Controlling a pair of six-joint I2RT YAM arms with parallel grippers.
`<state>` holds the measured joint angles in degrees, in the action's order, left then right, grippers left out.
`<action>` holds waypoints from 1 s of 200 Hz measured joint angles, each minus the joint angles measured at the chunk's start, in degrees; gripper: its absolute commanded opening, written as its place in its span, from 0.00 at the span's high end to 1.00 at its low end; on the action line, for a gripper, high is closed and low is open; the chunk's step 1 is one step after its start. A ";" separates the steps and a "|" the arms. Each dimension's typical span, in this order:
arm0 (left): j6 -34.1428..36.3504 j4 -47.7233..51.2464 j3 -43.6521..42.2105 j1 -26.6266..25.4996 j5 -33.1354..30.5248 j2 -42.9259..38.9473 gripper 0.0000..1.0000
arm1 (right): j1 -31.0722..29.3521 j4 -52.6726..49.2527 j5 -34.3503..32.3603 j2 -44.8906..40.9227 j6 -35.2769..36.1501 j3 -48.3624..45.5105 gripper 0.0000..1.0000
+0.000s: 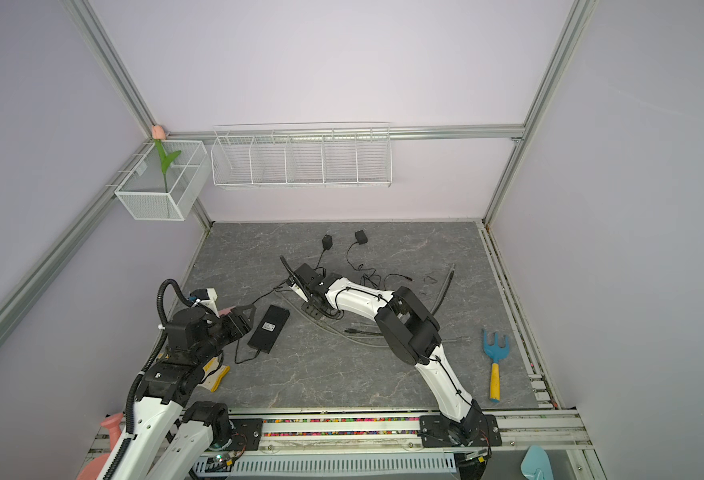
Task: Insert the plug into the switch port
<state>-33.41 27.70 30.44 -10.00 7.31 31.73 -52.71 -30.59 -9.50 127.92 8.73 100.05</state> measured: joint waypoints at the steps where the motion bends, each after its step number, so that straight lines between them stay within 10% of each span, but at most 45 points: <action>1: 0.00 0.02 0.00 0.00 0.11 -0.04 0.32 | -0.04 -0.04 0.24 0.02 0.00 0.09 0.46; 100: -1.90 1.18 0.33 0.00 1.99 -3.87 0.32 | -1.20 -0.72 5.51 4.46 -0.81 4.26 0.49; 149: -1.92 1.64 0.33 0.00 2.03 -5.11 0.32 | -1.92 -1.81 7.61 6.34 -0.96 7.04 0.85; 200: -1.92 2.84 0.72 0.00 2.60 -6.45 0.32 | -0.63 -2.21 8.39 6.64 -1.92 7.65 0.93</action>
<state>-35.33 30.55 31.16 -10.00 9.91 25.28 -53.34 -32.80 -1.10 134.56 6.81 107.70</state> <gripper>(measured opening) 0.682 0.093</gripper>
